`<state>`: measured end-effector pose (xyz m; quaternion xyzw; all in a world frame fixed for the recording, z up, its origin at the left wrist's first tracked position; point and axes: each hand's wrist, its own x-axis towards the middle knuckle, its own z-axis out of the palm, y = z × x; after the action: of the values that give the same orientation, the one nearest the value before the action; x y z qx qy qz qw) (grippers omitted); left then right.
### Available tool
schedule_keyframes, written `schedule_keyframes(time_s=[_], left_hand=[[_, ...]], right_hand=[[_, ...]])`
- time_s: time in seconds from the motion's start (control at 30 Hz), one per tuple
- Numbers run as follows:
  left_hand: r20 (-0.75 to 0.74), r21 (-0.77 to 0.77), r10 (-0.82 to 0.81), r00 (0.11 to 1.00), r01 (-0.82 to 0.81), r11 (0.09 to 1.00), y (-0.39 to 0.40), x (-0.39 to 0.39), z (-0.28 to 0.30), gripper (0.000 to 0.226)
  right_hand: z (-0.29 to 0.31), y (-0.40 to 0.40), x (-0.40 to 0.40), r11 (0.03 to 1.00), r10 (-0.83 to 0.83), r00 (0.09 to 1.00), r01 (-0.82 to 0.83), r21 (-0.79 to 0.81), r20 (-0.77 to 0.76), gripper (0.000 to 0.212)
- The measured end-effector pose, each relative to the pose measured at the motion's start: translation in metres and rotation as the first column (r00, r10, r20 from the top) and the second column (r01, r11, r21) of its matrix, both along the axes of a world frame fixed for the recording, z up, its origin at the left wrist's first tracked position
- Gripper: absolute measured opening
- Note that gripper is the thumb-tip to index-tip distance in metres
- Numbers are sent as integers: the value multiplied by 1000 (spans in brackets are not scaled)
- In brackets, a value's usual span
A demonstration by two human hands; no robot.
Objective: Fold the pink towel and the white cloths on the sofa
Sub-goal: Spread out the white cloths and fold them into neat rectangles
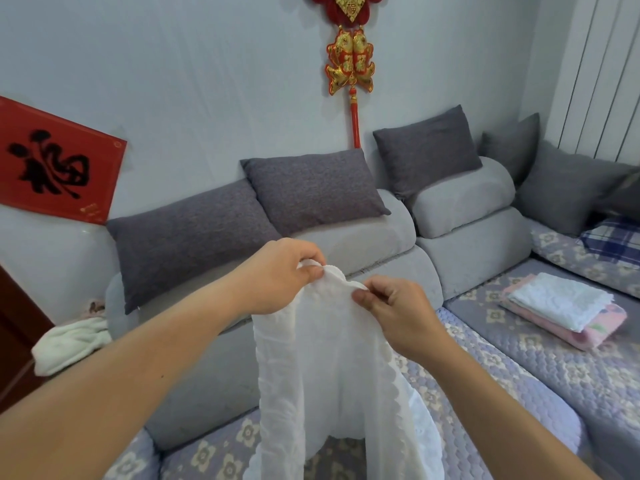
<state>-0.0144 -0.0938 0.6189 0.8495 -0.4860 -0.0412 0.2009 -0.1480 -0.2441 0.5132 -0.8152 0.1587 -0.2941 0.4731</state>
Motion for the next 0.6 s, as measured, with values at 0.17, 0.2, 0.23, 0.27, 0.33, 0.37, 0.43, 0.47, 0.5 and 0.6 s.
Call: schedule_keyframes(time_s=[0.17,0.2,0.23,0.27,0.33,0.37,0.43,0.47,0.5,0.6], left_hand=[[-53,13,-11,999,12,1000,-4,-6,-7,14],[-64,37,-49,997,52,998,-5,-9,-8,18],[-63,83,-84,994,89,993,-7,-13,-8,25],[-50,135,-107,993,113,984,-10,-16,-7,30],[11,164,-102,995,99,981,-17,-18,-1,30],[67,148,-90,994,79,986,-21,-17,4,28],[163,121,-75,984,56,991,-29,-15,16,19],[175,116,-68,982,48,992,-32,-15,21,17],[168,121,-63,984,43,992,-34,-16,24,16],[211,161,-56,976,22,987,-39,-14,29,30]], right_hand=[[4,2,2,993,23,1000,-24,-115,-12,46],[6,1,3,990,44,999,-47,-132,-23,45],[9,0,4,988,74,997,-77,-133,-29,45],[14,-2,4,987,98,994,-102,-124,-42,44],[21,-4,7,991,107,994,-108,-77,-18,42],[23,-4,8,995,100,995,-99,-25,29,38],[19,6,8,990,102,990,-110,91,94,9],[10,14,9,992,90,992,-97,83,85,20],[-2,22,7,998,57,996,-58,9,71,40],[-32,19,5,959,-211,973,225,-173,97,52]])
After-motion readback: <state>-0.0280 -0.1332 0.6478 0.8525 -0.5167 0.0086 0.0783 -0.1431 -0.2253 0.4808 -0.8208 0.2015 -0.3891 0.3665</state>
